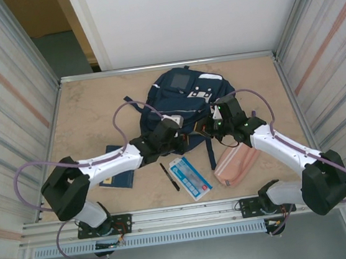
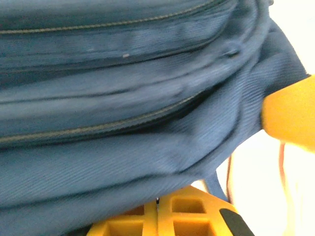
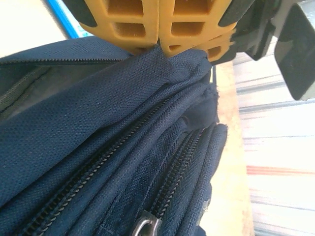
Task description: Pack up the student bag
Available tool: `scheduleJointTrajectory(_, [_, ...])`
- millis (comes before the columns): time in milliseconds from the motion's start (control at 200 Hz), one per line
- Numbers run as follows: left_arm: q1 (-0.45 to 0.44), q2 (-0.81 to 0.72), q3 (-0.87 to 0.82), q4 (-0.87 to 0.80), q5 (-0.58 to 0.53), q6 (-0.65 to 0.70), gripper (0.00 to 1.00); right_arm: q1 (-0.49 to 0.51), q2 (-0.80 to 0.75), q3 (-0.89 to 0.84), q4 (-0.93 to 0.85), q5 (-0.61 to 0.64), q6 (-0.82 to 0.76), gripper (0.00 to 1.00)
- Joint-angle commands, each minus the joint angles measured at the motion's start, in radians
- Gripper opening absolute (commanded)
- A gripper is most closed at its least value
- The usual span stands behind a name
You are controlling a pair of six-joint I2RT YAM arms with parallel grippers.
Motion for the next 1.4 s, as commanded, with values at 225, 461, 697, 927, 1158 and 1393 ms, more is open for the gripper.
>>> scheduleJointTrajectory(225, [0.19,-0.208,-0.196,0.013,0.123,0.092,0.0,-0.162,-0.025,0.041,-0.098,-0.01,-0.162,0.0])
scheduleJointTrajectory(461, [0.197,-0.189,-0.131,-0.014,0.283,0.123,0.0,-0.229,0.028,0.026,-0.055,-0.176,-0.067,0.12])
scheduleJointTrajectory(697, [0.08,-0.04,-0.031,0.091,0.318,0.051,0.0,-0.05,-0.113,0.038,-0.316,0.082,0.26,0.77])
scheduleJointTrajectory(927, [-0.006,0.08,0.079,0.163,0.362,0.013,0.0,0.072,-0.079,-0.026,-0.232,0.167,0.436,0.83])
scheduleJointTrajectory(1158, [-0.027,0.028,0.04,0.155,0.337,0.035,0.0,0.036,0.012,-0.053,-0.174,0.16,0.456,0.77])
scheduleJointTrajectory(1393, [-0.026,-0.039,-0.041,0.162,0.326,0.068,0.0,0.025,0.023,-0.076,-0.137,0.179,0.457,0.37])
